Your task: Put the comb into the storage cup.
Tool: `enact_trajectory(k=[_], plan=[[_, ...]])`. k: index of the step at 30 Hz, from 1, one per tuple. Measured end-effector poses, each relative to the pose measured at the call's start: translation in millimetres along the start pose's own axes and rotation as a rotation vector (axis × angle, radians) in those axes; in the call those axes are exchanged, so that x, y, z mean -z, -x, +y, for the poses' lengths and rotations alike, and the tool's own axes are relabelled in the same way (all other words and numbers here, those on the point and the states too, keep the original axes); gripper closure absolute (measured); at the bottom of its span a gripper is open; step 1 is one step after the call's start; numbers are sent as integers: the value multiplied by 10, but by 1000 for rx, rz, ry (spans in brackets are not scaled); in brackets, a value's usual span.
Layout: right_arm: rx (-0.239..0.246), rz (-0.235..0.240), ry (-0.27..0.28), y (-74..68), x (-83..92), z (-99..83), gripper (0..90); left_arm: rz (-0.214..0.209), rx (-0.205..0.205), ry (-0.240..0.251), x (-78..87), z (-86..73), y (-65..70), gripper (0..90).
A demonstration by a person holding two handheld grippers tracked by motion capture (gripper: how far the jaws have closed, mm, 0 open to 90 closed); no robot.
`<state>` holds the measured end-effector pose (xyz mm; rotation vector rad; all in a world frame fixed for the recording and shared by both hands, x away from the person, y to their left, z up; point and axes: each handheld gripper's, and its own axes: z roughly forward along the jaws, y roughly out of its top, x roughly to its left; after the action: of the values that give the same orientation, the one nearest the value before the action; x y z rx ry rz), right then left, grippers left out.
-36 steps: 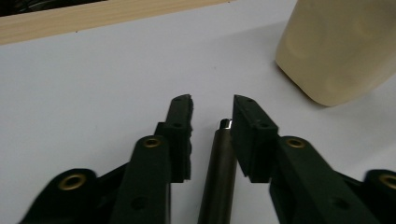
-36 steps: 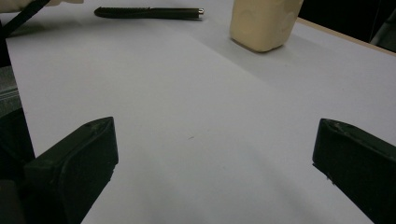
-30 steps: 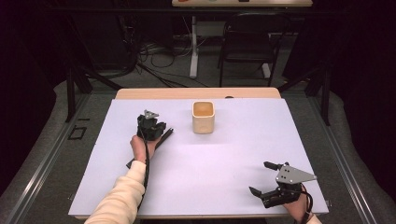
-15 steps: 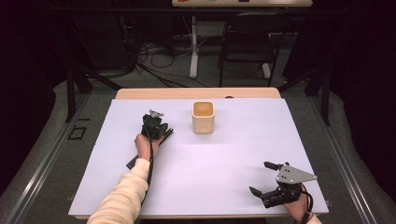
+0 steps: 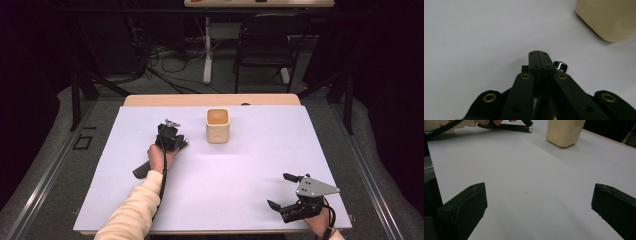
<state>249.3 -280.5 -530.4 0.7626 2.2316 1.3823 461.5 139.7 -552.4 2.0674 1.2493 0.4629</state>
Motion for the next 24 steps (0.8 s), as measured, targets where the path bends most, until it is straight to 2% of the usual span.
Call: enact_trajectory(k=[7,11,19,24], plan=[[5,-3,1,2,6,1,0,-16,-15,-14,14,-16,40,900],[8,-3,0,2,12,3,0,-32,-22,-4,28,-24,65,900],[9,-4,1,1,18,4,0,-56,-64,-25,77,-46,132,900],[7,-4,3,1,19,3,0,-71,-76,-29,112,-53,156,900]])
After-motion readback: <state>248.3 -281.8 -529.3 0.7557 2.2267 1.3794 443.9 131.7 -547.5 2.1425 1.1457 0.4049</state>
